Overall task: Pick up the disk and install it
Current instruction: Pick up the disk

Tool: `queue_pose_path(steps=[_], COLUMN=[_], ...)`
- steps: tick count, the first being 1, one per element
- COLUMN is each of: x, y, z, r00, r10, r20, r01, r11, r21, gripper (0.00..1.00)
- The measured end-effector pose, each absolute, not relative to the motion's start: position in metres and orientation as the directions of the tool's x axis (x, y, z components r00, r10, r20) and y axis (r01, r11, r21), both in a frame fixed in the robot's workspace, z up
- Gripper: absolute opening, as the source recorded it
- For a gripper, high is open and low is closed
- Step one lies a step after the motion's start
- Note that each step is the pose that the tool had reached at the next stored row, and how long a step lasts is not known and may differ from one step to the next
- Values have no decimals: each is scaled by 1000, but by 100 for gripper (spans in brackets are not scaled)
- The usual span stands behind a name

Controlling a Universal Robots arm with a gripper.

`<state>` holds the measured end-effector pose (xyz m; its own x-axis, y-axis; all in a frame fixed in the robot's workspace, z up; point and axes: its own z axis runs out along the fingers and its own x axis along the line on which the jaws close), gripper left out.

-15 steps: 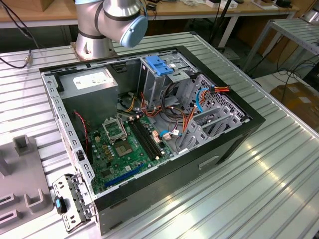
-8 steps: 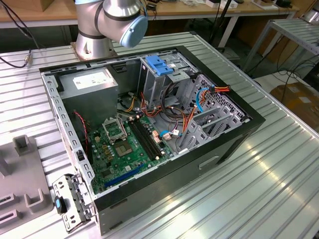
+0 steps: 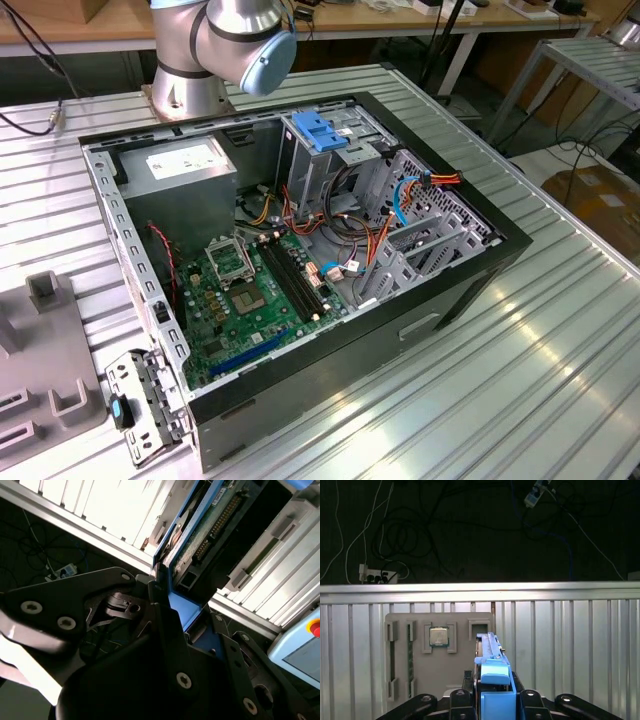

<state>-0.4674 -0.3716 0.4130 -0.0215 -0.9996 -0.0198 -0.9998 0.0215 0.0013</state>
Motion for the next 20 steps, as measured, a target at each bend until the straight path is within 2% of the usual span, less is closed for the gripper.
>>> queue_pose_path(steps=[16, 20], x=[-467, -467], y=[-372, -372], z=[418, 443], r00=[-22, -22], r10=[-1000, -1000], r20=[-20, -20], r01=[-1000, -1000], r11=[22, 22], r21=[2, 6], gripper=[37, 37])
